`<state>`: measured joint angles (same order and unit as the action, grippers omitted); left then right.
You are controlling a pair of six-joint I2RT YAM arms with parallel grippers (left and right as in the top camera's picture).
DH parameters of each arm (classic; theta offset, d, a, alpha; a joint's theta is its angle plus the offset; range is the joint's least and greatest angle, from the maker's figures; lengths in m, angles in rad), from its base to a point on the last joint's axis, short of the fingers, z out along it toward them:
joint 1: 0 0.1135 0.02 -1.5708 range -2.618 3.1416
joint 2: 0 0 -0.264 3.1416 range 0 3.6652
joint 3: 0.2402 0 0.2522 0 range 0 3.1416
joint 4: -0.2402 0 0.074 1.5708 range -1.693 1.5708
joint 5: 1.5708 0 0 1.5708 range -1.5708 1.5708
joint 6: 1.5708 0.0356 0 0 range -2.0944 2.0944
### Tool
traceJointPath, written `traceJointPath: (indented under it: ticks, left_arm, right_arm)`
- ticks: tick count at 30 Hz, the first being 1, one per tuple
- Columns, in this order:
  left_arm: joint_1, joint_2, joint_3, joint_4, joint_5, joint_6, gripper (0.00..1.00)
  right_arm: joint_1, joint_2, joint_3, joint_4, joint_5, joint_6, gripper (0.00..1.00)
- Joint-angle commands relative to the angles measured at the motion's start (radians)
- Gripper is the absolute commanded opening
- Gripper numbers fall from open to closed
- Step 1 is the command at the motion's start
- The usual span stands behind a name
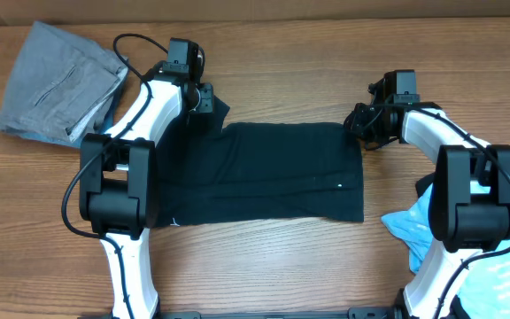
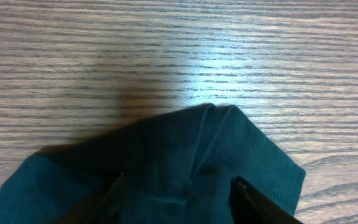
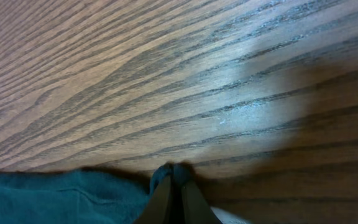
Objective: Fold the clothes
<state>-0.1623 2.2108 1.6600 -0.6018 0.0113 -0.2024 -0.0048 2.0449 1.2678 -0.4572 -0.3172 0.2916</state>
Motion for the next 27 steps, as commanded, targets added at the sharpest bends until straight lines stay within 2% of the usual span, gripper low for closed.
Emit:
traceJointPath:
  ticks: [1, 4, 5, 9, 15, 18, 19, 20, 23, 24, 27]
  left_arm:
    - [-0.009, 0.014, -0.006, 0.011, 0.007, 0.017, 0.51]
    - [-0.009, 0.051, -0.006, 0.014, 0.008, 0.023, 0.46]
    - [-0.009, 0.069, -0.006, 0.013, 0.008, 0.024, 0.4]
    - [-0.009, 0.08, -0.006, 0.029, 0.008, 0.023, 0.32]
    - [-0.008, 0.076, 0.002, 0.03, 0.008, 0.023, 0.31]
    - [-0.008, 0.069, 0.016, 0.025, 0.007, 0.023, 0.36]
    - [-0.008, 0.065, 0.018, 0.026, 0.007, 0.023, 0.35]
    - [-0.007, 0.063, 0.023, 0.025, 0.007, 0.023, 0.23]
    - [-0.006, 0.063, 0.028, 0.022, 0.008, 0.023, 0.07]
    - [-0.006, 0.063, 0.028, 0.021, 0.007, 0.023, 0.04]
    - [-0.006, 0.063, 0.045, -0.016, 0.005, 0.023, 0.04]
  right_arm:
    - [-0.005, -0.008, -0.002, -0.017, 0.027, -0.001, 0.05]
    - [-0.005, -0.01, -0.003, -0.027, 0.027, -0.001, 0.05]
    - [-0.005, -0.01, -0.003, -0.031, 0.028, -0.001, 0.06]
    - [-0.005, -0.01, -0.003, -0.043, 0.028, -0.005, 0.06]
    - [-0.005, -0.01, -0.003, -0.043, 0.028, -0.005, 0.06]
    - [-0.005, -0.01, -0.003, -0.043, 0.028, -0.005, 0.06]
    - [-0.005, -0.01, -0.003, -0.043, 0.028, -0.005, 0.06]
    - [-0.005, -0.01, -0.003, -0.045, 0.028, -0.005, 0.06]
    - [-0.005, -0.01, -0.003, -0.047, 0.029, -0.005, 0.07]
    - [-0.005, -0.01, -0.003, -0.047, 0.029, -0.005, 0.07]
    - [-0.006, -0.011, -0.002, -0.047, 0.028, -0.005, 0.07]
